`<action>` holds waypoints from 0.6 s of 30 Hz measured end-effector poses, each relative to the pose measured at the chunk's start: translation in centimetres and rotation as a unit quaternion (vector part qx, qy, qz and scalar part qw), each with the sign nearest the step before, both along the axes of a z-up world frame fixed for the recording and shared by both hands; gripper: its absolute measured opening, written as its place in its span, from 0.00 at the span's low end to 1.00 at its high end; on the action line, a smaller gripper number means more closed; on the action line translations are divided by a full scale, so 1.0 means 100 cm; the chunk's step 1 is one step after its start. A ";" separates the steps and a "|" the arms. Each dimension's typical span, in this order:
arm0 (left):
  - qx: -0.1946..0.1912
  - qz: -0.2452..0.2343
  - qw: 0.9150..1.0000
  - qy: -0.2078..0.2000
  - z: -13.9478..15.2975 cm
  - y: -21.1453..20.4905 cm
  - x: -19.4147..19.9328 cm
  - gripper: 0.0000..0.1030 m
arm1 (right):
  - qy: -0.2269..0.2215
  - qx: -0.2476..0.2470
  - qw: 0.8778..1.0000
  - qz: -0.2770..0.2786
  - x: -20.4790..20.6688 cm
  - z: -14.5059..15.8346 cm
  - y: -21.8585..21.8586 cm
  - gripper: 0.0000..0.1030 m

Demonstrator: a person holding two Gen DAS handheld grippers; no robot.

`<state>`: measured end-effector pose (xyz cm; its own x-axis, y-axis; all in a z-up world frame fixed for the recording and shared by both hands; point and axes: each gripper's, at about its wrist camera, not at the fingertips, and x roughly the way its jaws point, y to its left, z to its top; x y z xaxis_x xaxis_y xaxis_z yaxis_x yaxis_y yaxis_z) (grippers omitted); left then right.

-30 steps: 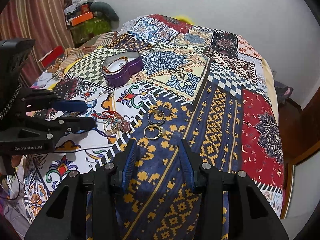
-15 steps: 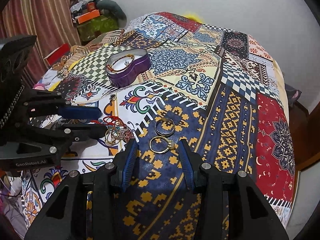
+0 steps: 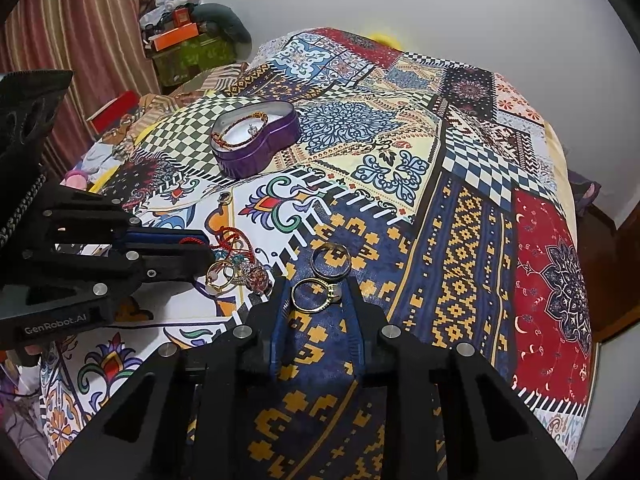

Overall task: Organize jewelry
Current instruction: 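Grasp the red string bracelet with the left tool while the right tool grasps a gold ring, then carry the bracelet and ring into the heart tin and open both tools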

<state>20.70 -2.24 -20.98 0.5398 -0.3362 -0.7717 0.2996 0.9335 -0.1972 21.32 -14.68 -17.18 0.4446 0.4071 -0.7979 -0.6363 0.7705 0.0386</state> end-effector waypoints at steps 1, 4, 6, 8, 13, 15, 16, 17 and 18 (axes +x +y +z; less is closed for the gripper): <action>0.000 0.003 1.000 -0.001 0.001 0.001 -0.001 0.06 | 0.002 0.003 1.000 -0.001 0.000 0.001 -0.001 0.23; -0.007 0.010 1.000 -0.004 0.007 0.005 -0.003 0.06 | 0.005 0.009 1.000 -0.003 -0.002 0.004 -0.003 0.23; -0.013 0.015 1.000 -0.007 0.012 0.009 -0.004 0.06 | 0.007 0.012 1.000 -0.004 -0.003 0.006 -0.003 0.23; -0.016 0.021 1.000 -0.014 0.019 0.012 -0.006 0.06 | 0.007 0.015 1.000 -0.007 -0.004 0.008 -0.004 0.23; -0.024 0.031 0.999 -0.030 0.036 0.018 -0.012 0.06 | 0.001 0.025 1.000 -0.013 -0.008 0.019 -0.007 0.23; -0.024 0.034 0.998 -0.037 0.042 0.020 -0.015 0.06 | -0.002 0.031 0.999 -0.015 -0.009 0.024 -0.007 0.23; -0.024 0.036 0.998 -0.041 0.045 0.022 -0.016 0.06 | -0.006 0.033 0.999 -0.016 -0.010 0.027 -0.006 0.23; -0.024 0.038 0.998 -0.045 0.048 0.023 -0.017 0.06 | -0.011 0.033 0.999 -0.017 -0.011 0.031 -0.006 0.23; -0.025 0.040 0.998 -0.048 0.052 0.025 -0.018 0.06 | -0.015 0.034 0.999 -0.017 -0.012 0.033 -0.005 0.23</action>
<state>18.87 0.24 -15.81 0.6374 -0.3258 -0.6983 0.2447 0.9449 -0.2175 20.13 -15.18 -13.83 0.4822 0.4436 -0.7554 -0.6112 0.7881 0.0726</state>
